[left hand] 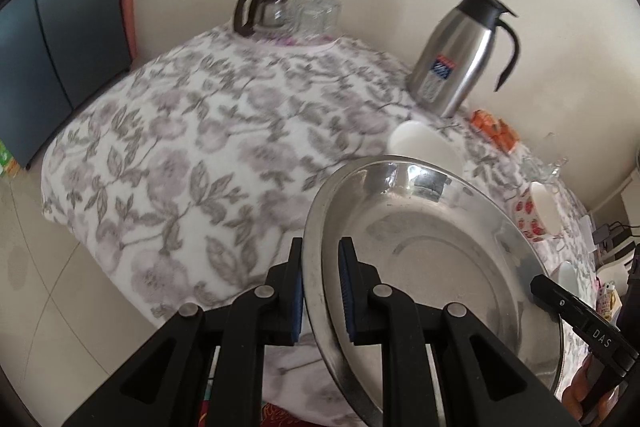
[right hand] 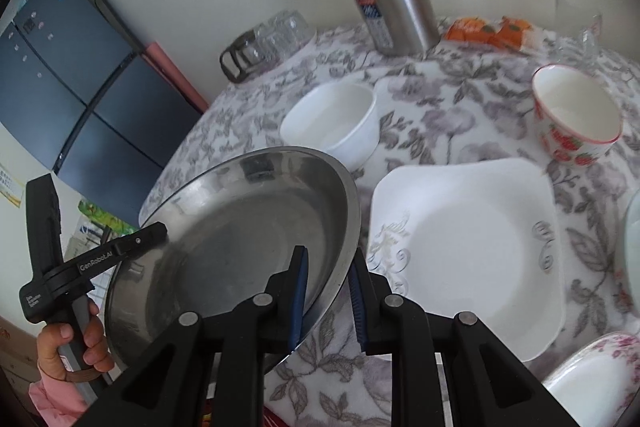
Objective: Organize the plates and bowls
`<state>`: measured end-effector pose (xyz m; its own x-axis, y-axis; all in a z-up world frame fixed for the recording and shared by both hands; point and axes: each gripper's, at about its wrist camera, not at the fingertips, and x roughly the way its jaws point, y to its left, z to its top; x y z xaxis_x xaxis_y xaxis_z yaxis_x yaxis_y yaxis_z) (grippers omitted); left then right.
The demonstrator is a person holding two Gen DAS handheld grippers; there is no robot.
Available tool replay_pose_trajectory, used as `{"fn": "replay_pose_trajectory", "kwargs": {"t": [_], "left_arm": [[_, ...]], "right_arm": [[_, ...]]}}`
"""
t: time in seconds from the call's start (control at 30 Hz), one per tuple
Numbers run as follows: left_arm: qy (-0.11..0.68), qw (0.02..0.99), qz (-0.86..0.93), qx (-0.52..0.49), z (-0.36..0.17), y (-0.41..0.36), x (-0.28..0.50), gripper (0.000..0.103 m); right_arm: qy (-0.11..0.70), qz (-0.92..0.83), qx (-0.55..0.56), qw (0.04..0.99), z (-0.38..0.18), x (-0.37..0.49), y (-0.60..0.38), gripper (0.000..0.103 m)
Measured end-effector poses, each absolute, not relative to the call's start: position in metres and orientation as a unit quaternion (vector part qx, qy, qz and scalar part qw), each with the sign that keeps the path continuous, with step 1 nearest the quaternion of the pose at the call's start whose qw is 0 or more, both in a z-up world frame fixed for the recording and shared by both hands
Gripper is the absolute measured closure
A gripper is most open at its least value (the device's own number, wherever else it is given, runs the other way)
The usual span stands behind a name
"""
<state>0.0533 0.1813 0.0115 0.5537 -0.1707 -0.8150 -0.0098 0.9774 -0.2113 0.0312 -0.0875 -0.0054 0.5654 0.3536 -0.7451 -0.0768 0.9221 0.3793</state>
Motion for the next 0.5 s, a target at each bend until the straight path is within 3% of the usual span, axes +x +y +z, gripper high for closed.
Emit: {"fn": "replay_pose_trajectory", "kwargs": {"t": [0.27,0.5], "left_arm": [[0.443,0.89,-0.097,-0.055,0.062,0.106,0.063,0.087],[0.44,0.888,-0.128,-0.032,0.074,0.044,0.069,0.087]], "right_arm": [[0.394,0.081,0.174,0.899,0.022,0.01,-0.145,0.081],[0.376,0.028,0.203,0.904,0.024,-0.002,-0.195,0.081]]}}
